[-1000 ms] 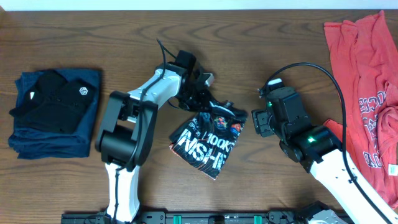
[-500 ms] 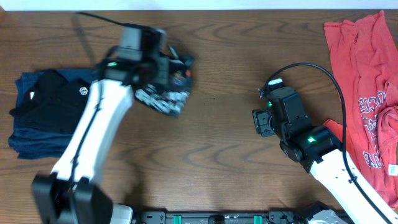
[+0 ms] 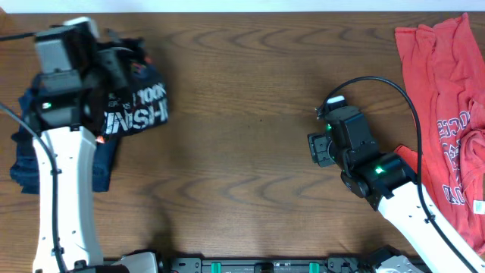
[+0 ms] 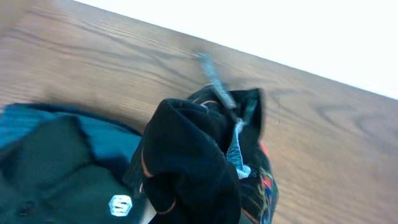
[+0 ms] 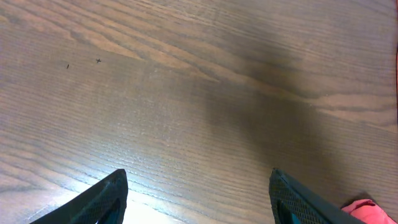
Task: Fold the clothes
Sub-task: 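Lift the jersey bundle with the left gripper and carry it left, then lower the jersey onto the navy stack and open the left gripper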
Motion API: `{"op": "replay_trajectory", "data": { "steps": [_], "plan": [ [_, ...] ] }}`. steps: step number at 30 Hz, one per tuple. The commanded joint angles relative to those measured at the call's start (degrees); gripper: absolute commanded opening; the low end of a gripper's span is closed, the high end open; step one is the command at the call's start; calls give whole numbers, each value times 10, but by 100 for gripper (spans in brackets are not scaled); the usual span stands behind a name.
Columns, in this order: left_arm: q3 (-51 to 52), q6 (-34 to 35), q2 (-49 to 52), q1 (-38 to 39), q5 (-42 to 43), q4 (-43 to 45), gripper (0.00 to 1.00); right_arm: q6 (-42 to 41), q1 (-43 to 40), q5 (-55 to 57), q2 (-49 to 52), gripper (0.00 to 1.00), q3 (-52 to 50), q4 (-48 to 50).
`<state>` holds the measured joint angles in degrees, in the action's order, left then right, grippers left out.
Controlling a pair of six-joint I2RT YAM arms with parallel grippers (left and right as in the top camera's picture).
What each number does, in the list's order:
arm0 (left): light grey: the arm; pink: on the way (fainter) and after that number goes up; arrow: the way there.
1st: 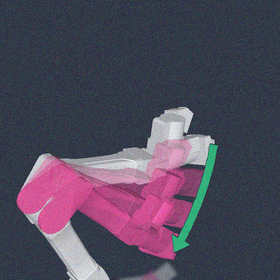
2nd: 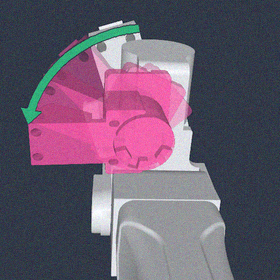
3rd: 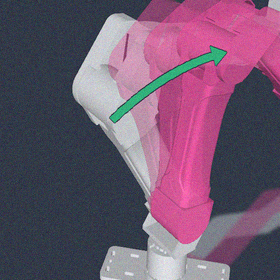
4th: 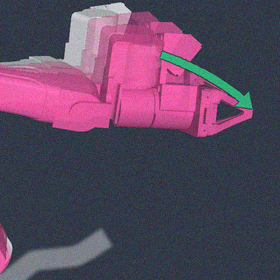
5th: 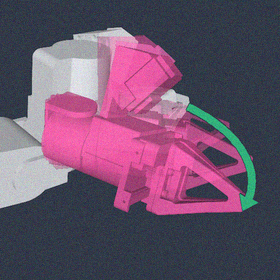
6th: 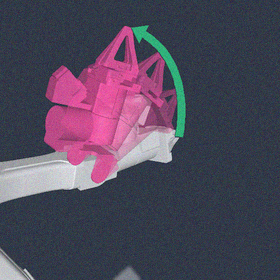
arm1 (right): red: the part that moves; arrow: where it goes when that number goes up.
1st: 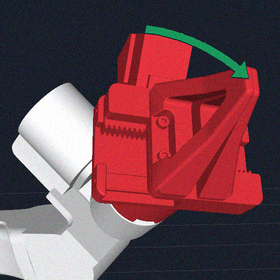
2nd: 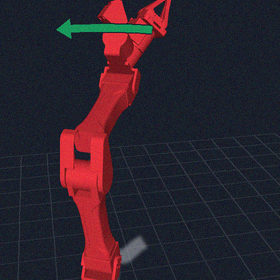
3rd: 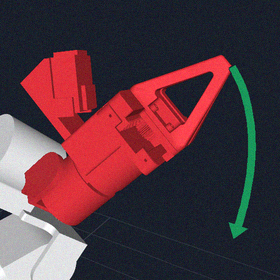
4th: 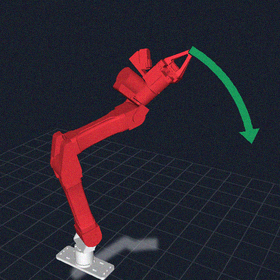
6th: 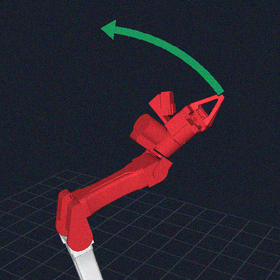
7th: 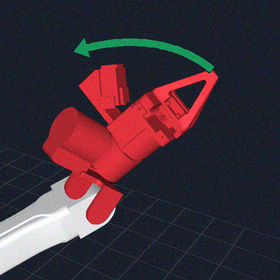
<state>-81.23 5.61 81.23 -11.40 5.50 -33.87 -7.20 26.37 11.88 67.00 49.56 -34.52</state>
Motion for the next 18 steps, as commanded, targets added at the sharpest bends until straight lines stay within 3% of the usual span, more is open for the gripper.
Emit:
{"op": "replay_trajectory", "data": {
  "steps": [1,9,18],
  "plan": [
    [-2,36,-11,-37,-13,18,6,-9,-6,12,-4,71,7,0],
    [-2,101,11,-150,-26,34,5,-9,-6,17,-4,71,7,0],
    [-2,147,109,-236,-26,76,6,-9,-6,17,-4,71,7,-9]
  ]
}}
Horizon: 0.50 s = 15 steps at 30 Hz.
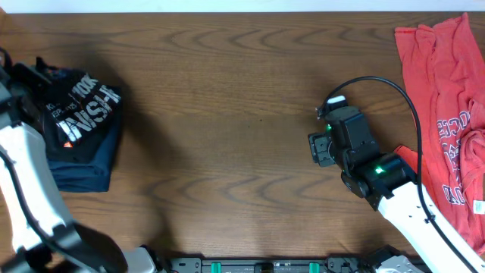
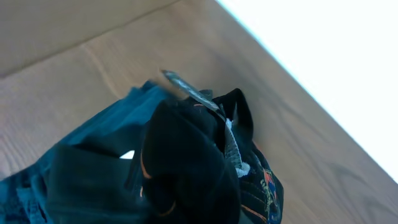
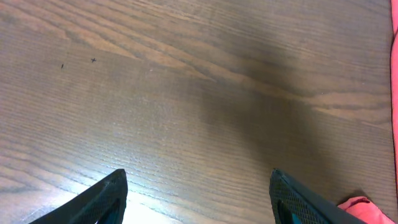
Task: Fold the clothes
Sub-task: 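Lower the jersey onto the navy stack and open the left gripper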
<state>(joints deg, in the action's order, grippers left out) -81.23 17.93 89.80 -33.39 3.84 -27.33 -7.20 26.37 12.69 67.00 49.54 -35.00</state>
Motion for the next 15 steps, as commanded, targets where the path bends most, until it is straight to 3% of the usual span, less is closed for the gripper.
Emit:
{"op": "replay_trajectory", "data": {
  "steps": [1,11,15],
  "plan": [
    [-2,24,31,-20,-9,19,6,-9,-6,9,-3,71,7,-5],
    [-2,23,76,-50,-9,73,7,-9,-6,9,-4,71,7,-6],
    [-2,23,80,-63,-12,87,13,-9,-6,9,-4,71,7,-6]
  ]
}}
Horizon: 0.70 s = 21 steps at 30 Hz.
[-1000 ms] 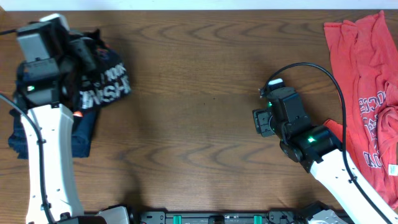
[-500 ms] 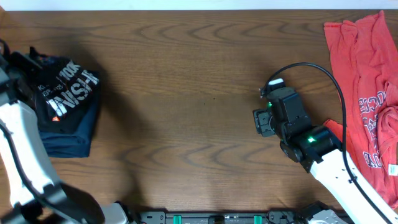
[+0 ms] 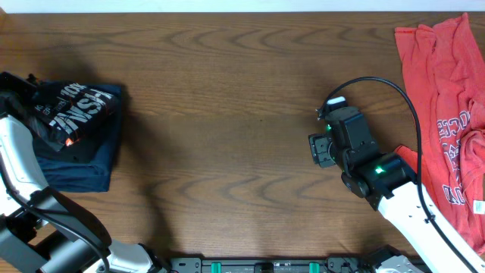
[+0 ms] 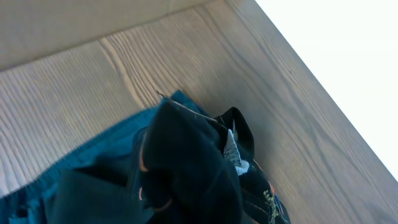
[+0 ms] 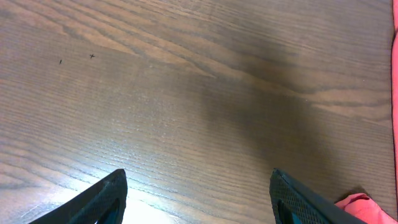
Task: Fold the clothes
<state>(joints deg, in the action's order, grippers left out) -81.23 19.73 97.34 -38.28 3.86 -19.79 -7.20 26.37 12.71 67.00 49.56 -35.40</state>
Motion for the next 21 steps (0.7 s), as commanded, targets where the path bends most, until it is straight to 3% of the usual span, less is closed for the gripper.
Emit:
{"op": "replay_trajectory", "data": {
  "steps": [1,3,6,10,13,14,15,16,21],
  "plan": [
    [-2,5,5,-17,-12,11,23,-9,-6,9,-3,71,7,-2],
    [-2,5,7,-23,-12,9,41,-9,-6,9,-3,71,7,-2],
    [-2,5,10,-33,-12,6,51,-9,-6,9,-3,72,7,-2],
    [-2,5,11,-41,-11,6,75,-9,-6,9,-3,72,7,-2],
    [-2,5,10,-40,8,4,80,-9,-6,8,-3,75,7,-2],
    [-2,5,10,-40,20,4,82,-9,-6,8,-3,80,7,-1],
    [-2,5,10,-38,32,5,83,-9,-6,8,-3,94,7,1],
    [-2,5,9,-36,42,5,84,-9,-6,5,-3,99,7,3],
    [-2,-47,-10,0,69,8,89,-9,-6,-52,-3,99,7,29]
  ]
}}
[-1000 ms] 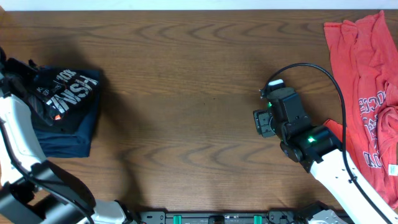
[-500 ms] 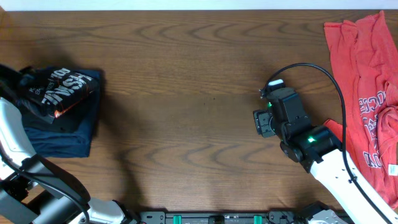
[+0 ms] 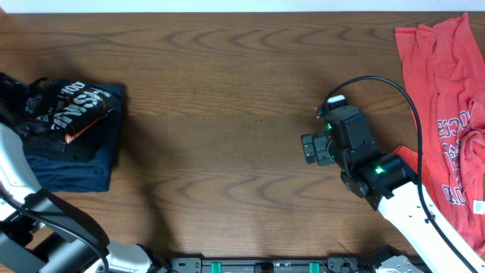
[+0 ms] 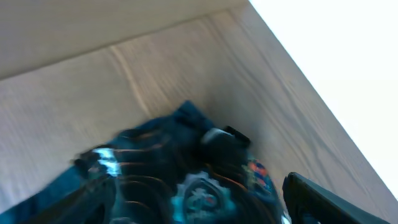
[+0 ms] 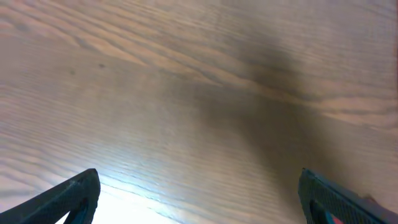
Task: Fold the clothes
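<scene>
A folded black shirt with white lettering lies on top of a folded navy garment at the table's far left. In the left wrist view my left gripper is open right above the black shirt, with one finger on each side of it and nothing pinched. A crumpled red shirt lies at the far right. My right gripper hovers open over bare wood right of centre, holding nothing.
The dark wooden table runs to a white far edge at the top. The left arm's white link stands along the left edge beside the stack. A black cable loops over the right arm.
My left gripper has opened and let go of the black shirt, which now rests on the navy garment. The right gripper's fingers stand wider apart.
My left gripper held the bunched black shirt above the left side of the table by the navy garment. Then the shirt was further left, over the navy pile. Now it lies released on that pile. The right arm stayed in place throughout.
</scene>
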Motion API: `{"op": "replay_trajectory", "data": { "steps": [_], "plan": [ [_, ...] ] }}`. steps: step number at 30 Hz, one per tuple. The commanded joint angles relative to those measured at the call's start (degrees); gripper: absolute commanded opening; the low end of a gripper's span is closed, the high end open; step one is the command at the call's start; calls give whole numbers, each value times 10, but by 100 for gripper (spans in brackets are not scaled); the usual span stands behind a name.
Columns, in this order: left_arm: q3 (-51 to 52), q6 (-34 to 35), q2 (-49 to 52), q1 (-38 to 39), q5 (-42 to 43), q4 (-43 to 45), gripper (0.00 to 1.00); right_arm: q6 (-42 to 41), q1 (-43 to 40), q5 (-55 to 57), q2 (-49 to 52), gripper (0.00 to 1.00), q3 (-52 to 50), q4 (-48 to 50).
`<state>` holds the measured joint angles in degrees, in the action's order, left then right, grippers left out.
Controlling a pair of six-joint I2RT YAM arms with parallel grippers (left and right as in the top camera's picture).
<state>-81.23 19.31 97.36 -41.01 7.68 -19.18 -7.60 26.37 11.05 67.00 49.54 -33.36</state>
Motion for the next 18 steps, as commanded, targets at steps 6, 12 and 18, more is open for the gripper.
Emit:
{"op": "replay_trajectory", "data": {
  "steps": [6,12,18],
  "plan": [
    [-2,-104,-57,145,35,-10,92,-37,-8,-48,-3,99,7,72],
    [-2,-151,-71,339,25,-101,99,-102,-73,-49,-1,99,7,150],
    [-2,-154,-69,473,-19,-246,98,-57,-178,-108,5,99,7,140]
  ]
}}
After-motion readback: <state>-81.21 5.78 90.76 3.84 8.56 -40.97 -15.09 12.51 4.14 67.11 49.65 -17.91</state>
